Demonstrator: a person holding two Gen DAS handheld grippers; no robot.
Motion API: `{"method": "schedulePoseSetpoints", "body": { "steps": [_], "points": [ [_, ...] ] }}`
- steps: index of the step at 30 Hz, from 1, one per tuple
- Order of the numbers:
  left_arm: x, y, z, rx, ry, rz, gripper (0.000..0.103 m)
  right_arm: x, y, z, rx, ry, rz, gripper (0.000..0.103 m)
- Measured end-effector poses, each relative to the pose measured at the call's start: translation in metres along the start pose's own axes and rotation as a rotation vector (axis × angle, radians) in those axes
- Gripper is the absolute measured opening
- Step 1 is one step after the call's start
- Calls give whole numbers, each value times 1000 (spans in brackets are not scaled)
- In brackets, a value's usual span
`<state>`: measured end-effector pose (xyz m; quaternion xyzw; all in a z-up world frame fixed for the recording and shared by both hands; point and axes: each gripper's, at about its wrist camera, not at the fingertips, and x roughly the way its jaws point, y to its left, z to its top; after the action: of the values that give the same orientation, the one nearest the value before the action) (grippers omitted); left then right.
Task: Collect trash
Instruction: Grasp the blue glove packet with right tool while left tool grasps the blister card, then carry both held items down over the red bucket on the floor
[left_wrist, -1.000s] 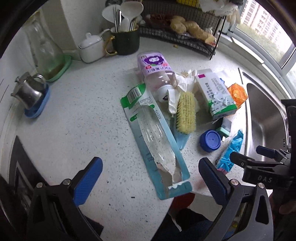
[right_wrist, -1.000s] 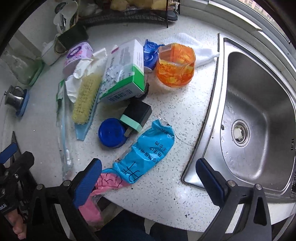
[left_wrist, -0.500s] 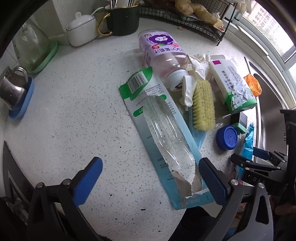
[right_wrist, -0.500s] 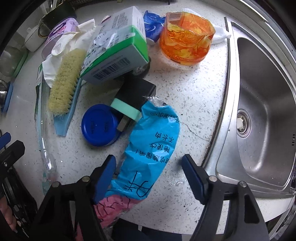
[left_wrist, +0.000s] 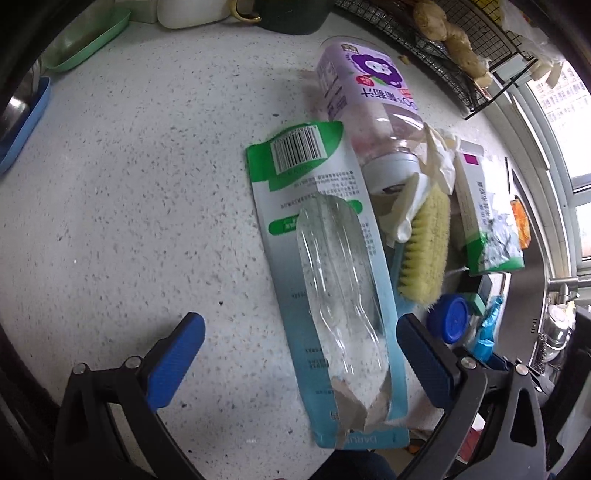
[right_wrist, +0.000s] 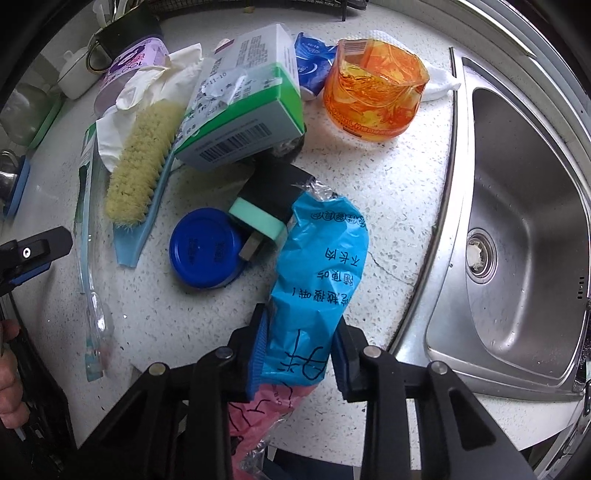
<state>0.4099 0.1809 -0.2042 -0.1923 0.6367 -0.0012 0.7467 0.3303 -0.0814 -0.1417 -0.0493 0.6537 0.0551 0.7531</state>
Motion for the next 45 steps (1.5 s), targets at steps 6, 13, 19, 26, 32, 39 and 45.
{"method": "schedulePoseSetpoints", "body": {
  "steps": [6,13,19,26,32,39,45],
  "points": [
    [12,-7,8,20,13,60,103,6,0,7,2,-10,6,29],
    [25,-28,18,57,15,191,103,4,-2,11,7,-22,6,29],
    [33,-54,17,145,-1,249,85,1,-2,10,28,-22,32,23],
    [27,-71,8,219,-32,241,50,-5,0,14,27,-46,52,18],
    [0,-57,-16,254,-79,216,20,-15,11,14,8,-75,55,17],
    [-12,-61,-36,295,-100,204,11,-32,22,6,-40,-116,42,14],
    [-36,-58,-65,315,-145,228,11,-55,24,-14,-82,-164,50,13]
  ]
}}
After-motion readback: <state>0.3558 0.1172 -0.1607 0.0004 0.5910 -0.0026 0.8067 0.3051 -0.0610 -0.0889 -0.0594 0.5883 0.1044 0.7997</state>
